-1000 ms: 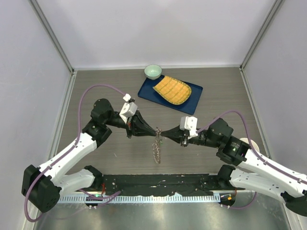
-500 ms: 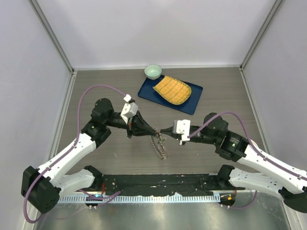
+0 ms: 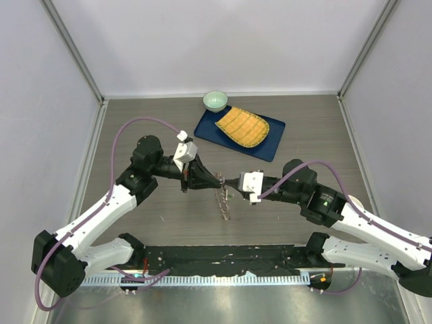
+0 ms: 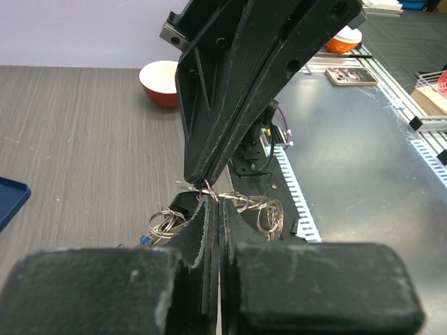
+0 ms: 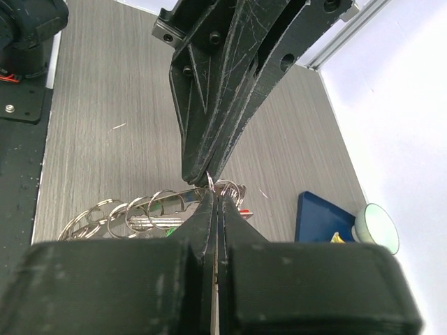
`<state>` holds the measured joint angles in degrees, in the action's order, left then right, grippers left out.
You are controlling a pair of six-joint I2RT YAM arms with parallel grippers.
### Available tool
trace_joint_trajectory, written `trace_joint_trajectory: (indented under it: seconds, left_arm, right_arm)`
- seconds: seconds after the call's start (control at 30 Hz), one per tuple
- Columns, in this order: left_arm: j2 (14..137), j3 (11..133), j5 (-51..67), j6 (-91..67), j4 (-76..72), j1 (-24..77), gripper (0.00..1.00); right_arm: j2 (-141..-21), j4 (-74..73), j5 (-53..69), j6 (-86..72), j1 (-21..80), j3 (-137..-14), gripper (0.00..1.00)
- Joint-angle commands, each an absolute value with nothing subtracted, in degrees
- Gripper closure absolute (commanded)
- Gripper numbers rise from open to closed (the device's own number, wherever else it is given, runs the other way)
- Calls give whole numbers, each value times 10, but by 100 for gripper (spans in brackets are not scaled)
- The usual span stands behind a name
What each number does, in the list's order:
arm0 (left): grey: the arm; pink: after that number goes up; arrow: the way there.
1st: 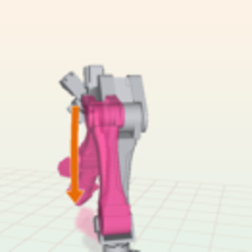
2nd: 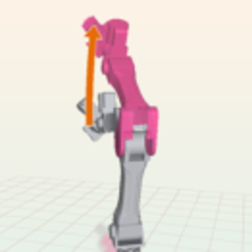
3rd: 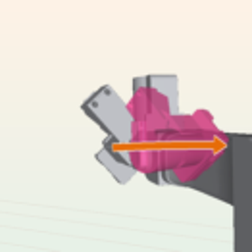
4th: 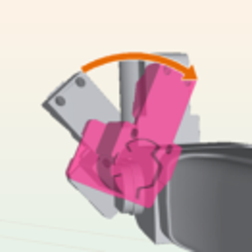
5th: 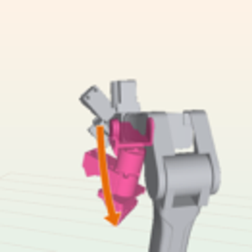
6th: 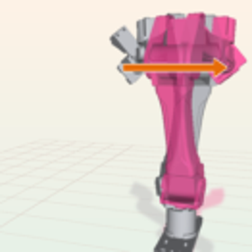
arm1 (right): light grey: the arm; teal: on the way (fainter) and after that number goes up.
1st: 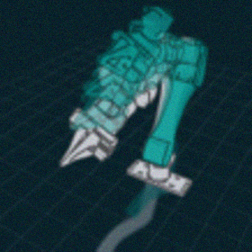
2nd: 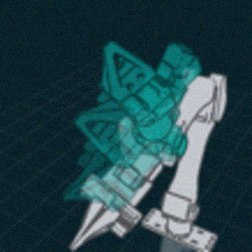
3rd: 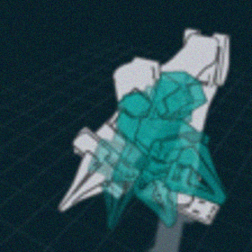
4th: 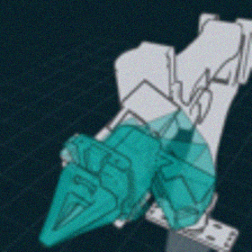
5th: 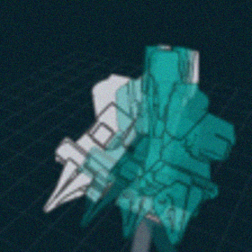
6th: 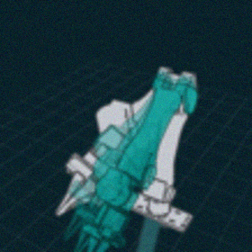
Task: Remove the keys from the keyring
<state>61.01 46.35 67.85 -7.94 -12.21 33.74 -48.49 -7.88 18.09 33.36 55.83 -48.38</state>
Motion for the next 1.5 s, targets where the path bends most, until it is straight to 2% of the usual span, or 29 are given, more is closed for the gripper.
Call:
trace_joint_trajectory:
  seconds: [0.0, 0.73, 1.07, 1.17, 1.3, 1.47]
  left_arm:
    - [606, 497, 728, -73, -115, 353, 100]
    - [603, 512, 750, -50, -96, 353, 100]
    - [626, 527, 805, -28, -108, 352, 100]
    - [649, 554, 807, 21, -76, 353, 100]
    - [678, 599, 809, 92, 49, 354, 100]
    - [682, 590, 805, 96, 50, 355, 100]
  right_arm:
    - [-476, -7, 98, 366, 555, -511, 99]
    - [-449, -4, 69, 326, 555, -464, 99]
    - [-439, 35, 96, 295, 555, -447, 99]
    - [-439, 43, 97, 292, 555, -450, 99]
    - [-446, 49, 79, 308, 556, -461, 99]
    - [-462, 47, 67, 349, 556, -489, 99]
